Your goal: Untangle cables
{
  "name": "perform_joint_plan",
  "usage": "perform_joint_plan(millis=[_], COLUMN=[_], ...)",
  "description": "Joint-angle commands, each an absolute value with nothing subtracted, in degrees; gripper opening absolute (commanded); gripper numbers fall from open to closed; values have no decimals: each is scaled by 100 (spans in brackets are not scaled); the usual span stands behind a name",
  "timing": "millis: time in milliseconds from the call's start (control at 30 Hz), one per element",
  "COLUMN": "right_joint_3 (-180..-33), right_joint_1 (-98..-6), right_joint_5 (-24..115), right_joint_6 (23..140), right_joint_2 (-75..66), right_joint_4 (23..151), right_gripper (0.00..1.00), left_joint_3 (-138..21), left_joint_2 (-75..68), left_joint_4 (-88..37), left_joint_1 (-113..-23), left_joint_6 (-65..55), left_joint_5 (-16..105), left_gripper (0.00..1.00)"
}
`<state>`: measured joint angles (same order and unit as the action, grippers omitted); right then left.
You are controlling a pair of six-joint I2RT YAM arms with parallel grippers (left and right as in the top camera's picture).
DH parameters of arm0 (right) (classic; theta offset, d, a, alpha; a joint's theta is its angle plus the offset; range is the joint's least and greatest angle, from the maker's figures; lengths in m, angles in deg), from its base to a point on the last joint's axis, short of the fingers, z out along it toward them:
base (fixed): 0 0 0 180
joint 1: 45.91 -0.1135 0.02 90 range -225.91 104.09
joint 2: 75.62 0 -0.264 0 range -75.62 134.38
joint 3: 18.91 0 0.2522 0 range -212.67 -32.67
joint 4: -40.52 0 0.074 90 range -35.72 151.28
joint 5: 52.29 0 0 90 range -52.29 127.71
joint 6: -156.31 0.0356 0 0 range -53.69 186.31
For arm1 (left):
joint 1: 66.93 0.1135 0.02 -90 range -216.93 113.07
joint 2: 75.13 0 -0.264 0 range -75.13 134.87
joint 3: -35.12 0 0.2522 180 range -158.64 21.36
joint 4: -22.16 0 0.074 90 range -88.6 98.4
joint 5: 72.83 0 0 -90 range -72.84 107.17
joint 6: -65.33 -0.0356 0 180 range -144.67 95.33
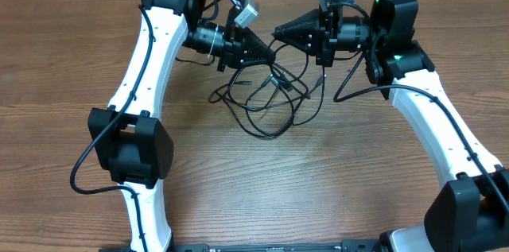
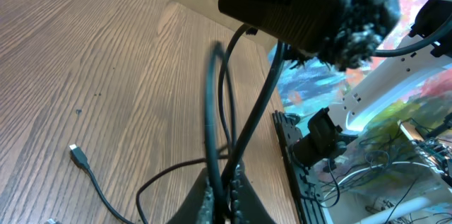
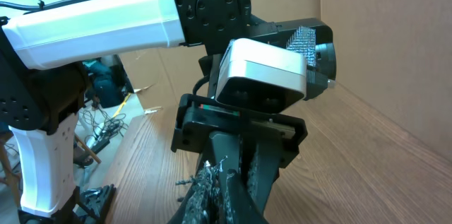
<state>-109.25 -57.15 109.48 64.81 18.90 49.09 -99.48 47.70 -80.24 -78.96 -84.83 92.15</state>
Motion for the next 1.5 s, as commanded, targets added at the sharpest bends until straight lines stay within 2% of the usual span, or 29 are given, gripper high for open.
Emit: perform_joint_plan(millis=[0,233,433,500,567,633,800,900,1000,1133,1300,1467], right_joint_3=[-10997,-10997,-10997,-10997,-10997,-10997,-10997,-10997,-10997,-10992,-10992,-10992], right_joint_1=[-5713,-5709,-5669,-5669,-5669,-5669,-5672,-5676,-5676,-5685,-5840,-6047], right_joint_5=[10974,10924,9818,9466,9387,9390,9396,9435,9440,9700,9713,9433], right_joint_6=[6525,6523,6131,5994,5983,5985,5983,5980,5712,4785,4013,3981], right_joint_2=[1864,1864,1864,1864,1864,1864,1864,1864,1864,1864,1868,1870], right_joint_4=[4881,4936,5965,6315,6485,6568,7069,7320,7661,8490,9180,9191], right_gripper=[4,4,4,16,21,30,71,82,84,85,88,87], left_joint_3=[-10024,-10024,-10024,-10024,-10024,-10024,-10024,-10024,-10024,-10024,-10024,-10024], left_joint_2=[4765,4768,4768,4768,4768,4768,4768,4765,4768,4765,4768,4768], left_joint_4=[-8024,-8029,-8180,-8177,-8175,-8171,-8131,-8129,-8118,-8088,-8009,-7983], left_joint_1=[-7940,-7940,-7938,-7931,-7933,-7931,-7883,-7850,-7815,-7700,-7549,-7531], left_joint_6=[-8656,-8632,-8599,-8566,-8566,-8568,-8566,-8568,-8568,-8566,-8566,-8542], left_joint_5=[9503,9451,9302,9302,9302,9302,9304,9309,9324,9374,9857,10310], left_gripper=[4,4,4,4,4,4,4,4,4,4,4,4])
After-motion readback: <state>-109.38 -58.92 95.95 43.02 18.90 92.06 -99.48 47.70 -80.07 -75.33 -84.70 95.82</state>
